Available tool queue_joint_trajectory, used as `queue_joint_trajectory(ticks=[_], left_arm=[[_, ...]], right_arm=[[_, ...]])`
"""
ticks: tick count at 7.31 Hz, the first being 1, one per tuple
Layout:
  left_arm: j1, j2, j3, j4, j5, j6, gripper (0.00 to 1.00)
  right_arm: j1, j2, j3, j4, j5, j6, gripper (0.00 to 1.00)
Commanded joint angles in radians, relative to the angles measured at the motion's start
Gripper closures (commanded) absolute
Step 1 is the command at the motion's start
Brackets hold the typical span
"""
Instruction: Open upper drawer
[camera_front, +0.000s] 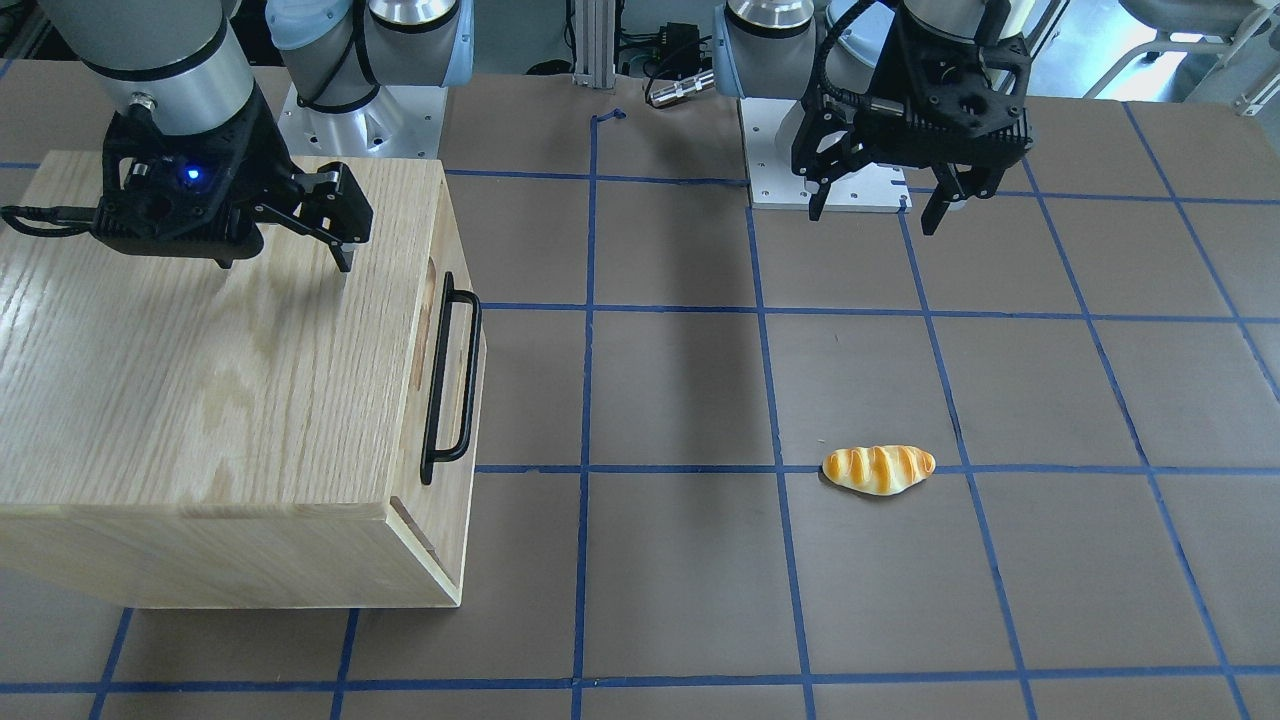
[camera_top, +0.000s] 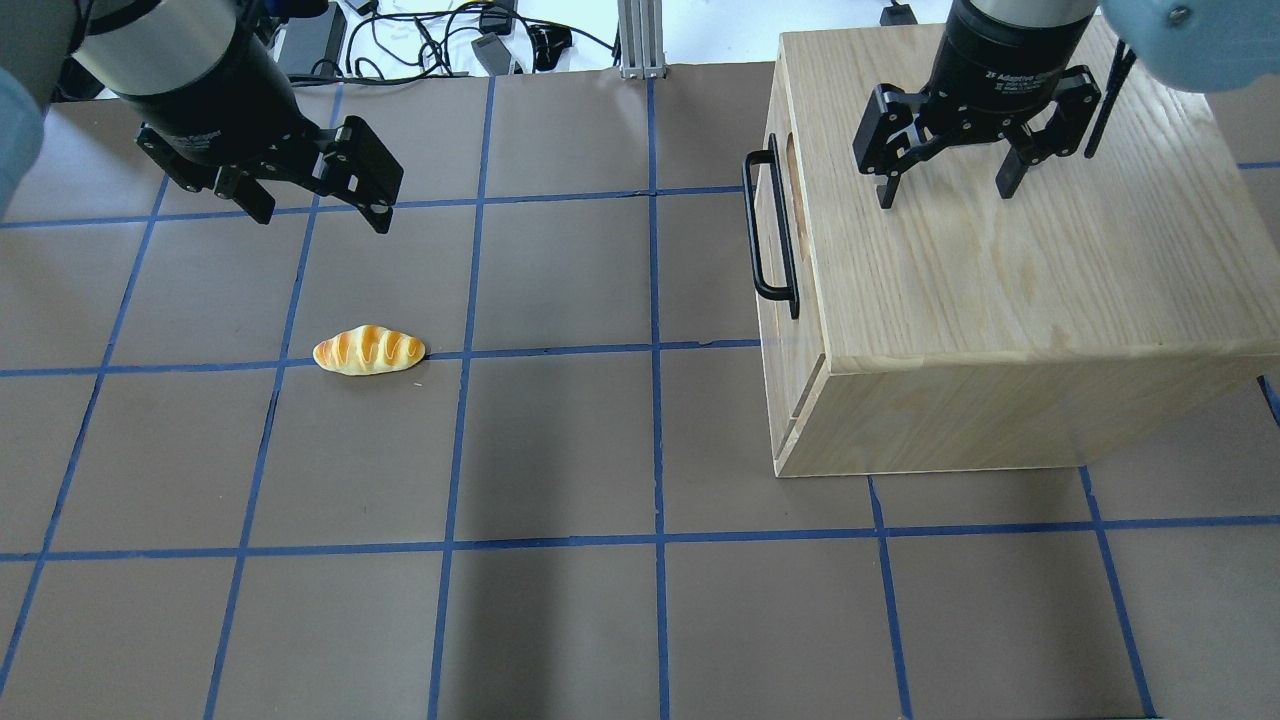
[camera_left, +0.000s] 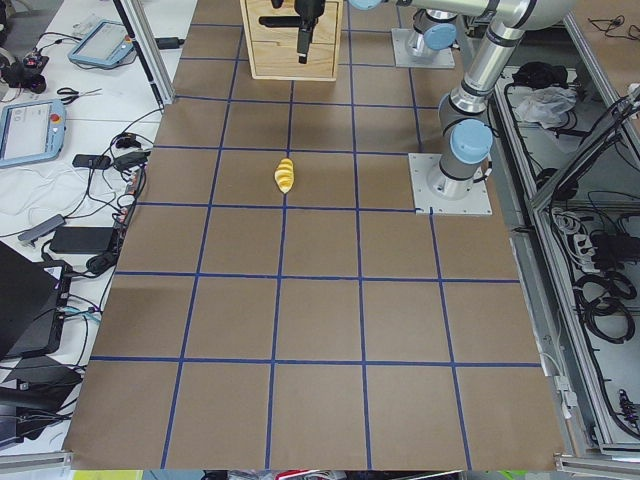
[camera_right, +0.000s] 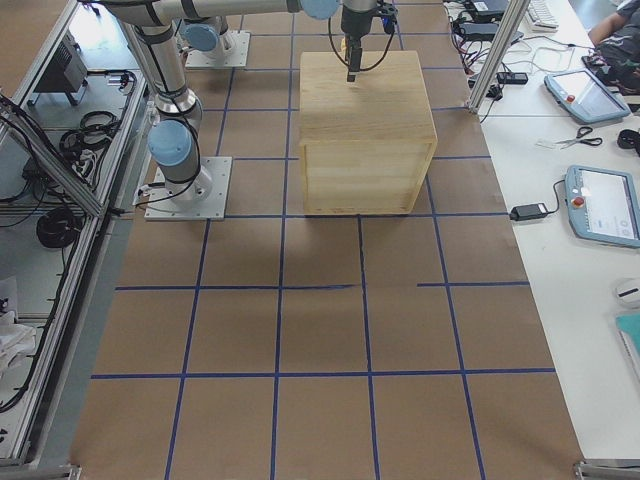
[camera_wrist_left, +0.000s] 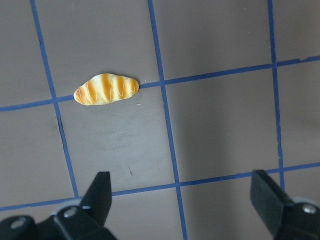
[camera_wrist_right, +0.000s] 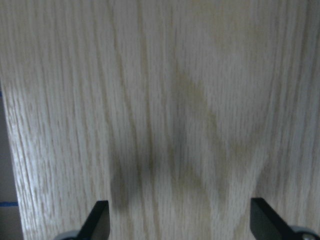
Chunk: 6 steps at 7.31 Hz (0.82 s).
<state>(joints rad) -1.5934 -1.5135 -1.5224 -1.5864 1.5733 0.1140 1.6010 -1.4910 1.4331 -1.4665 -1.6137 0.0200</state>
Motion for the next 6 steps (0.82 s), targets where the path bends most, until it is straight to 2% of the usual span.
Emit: queue_joint_trajectory(ticks=[1, 6], left_arm=[[0.004, 0.004, -0.004, -0.016, 0.004, -0.001, 0.0], [0.006, 0.007, -0.002, -0.014, 0.002, -0.02, 0.0]], right_arm=[[0.0, 0.0, 0.0, 0.0, 0.0, 0.0, 0.0], [0.0, 0.0, 0.0, 0.0, 0.0, 0.0, 0.0]])
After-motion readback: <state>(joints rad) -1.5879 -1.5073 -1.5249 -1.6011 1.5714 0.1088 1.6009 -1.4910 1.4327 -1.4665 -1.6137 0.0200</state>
